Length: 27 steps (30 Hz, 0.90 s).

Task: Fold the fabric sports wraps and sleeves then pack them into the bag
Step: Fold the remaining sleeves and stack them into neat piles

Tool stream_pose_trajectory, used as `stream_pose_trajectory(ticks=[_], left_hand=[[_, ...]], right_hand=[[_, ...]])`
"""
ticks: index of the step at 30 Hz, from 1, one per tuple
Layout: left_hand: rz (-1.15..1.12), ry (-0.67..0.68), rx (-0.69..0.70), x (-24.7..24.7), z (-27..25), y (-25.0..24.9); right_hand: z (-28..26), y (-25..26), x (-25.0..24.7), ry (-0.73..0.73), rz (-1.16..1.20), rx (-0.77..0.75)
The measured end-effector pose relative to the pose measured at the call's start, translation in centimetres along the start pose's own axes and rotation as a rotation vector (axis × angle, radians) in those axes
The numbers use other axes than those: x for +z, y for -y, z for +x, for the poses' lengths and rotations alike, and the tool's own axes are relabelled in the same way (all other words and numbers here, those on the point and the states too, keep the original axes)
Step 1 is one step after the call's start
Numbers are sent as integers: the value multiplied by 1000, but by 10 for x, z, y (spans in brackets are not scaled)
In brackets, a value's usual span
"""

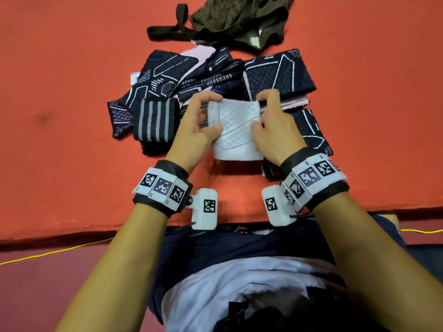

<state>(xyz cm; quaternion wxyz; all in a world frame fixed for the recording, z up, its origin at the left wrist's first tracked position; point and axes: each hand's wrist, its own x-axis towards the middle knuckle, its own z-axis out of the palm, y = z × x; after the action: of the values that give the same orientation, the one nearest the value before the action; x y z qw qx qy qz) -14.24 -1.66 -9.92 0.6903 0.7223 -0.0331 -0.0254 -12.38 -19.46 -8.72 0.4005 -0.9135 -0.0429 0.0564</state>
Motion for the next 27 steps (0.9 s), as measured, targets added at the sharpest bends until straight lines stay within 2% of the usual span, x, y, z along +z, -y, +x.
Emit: stream_pose_trajectory(ticks=[6, 12, 15, 20, 23, 27], left_hand=[[15, 53, -41, 31, 9, -6], [18, 24, -39, 40, 17, -20], [24, 3, -22, 36, 17, -28], [24, 0, 10, 30, 16, -33], [15, 18, 2, 37, 15, -34], [1, 69, -75, 54, 18, -29]], right_hand=[[4, -12, -40, -83, -63, 60], [14, -24, -58, -172, 57, 103], [15, -25, -57, -157, 90, 82], [12, -24, -49, -45, 203, 52], [10, -27, -52, -105, 230, 53], [8, -39, -66, -191, 186, 114]])
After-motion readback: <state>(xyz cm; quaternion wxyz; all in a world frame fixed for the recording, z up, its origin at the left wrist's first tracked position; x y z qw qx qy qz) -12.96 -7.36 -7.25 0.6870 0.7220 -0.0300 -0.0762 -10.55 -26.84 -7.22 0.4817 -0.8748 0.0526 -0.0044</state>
